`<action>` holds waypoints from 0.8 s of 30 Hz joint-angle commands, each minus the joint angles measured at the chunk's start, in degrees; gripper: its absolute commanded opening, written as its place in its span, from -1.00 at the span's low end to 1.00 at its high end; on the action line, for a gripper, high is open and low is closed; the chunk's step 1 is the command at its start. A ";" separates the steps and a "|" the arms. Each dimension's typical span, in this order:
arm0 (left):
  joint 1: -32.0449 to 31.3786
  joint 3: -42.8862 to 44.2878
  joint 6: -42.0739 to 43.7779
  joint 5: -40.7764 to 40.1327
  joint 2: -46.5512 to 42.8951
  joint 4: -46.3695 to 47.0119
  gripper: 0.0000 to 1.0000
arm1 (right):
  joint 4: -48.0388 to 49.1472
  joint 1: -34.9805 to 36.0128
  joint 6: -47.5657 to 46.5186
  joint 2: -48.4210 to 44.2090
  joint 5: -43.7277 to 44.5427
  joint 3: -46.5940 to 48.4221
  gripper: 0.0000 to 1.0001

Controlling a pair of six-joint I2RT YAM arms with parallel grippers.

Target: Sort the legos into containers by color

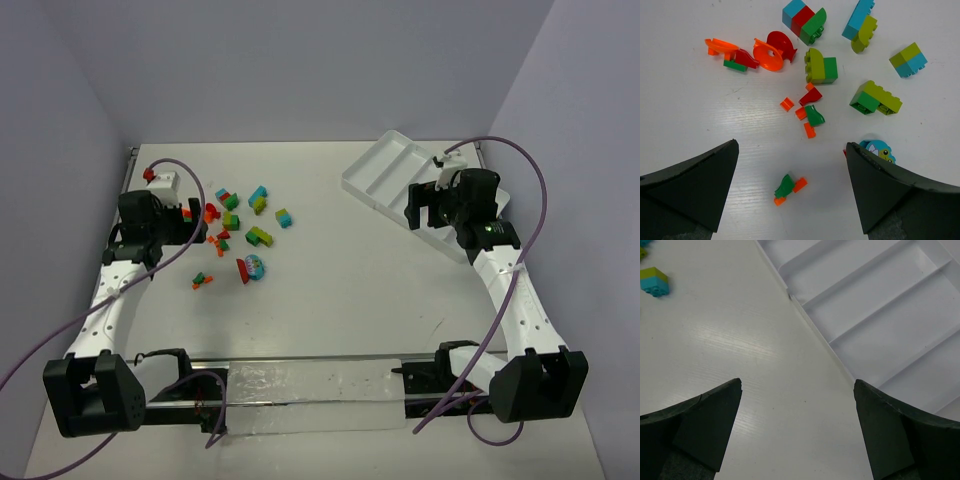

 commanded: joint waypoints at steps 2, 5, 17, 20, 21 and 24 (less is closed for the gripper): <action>0.11 1.28 -1.39 -1.85 -0.78 2.25 0.99 | -0.08 0.26 -0.24 0.84 -0.55 3.59 1.00; 0.30 2.96 -2.81 -2.48 -0.38 1.84 0.98 | -0.12 0.26 -0.42 0.60 -0.42 3.54 1.00; 4.85 23.54 -21.61 -13.90 14.16 -12.98 0.80 | 0.40 0.34 0.29 0.28 -1.32 3.20 1.00; 6.77 28.57 -23.75 -12.97 19.05 -17.59 0.72 | 0.14 0.27 0.54 0.89 -1.40 3.64 1.00; 7.54 32.19 -25.17 -12.84 22.73 -19.15 0.68 | 0.01 0.33 0.48 1.28 -1.33 3.90 1.00; 9.36 37.81 -27.58 -12.74 29.25 -22.52 0.65 | -0.38 0.26 0.46 1.75 -1.07 4.41 1.00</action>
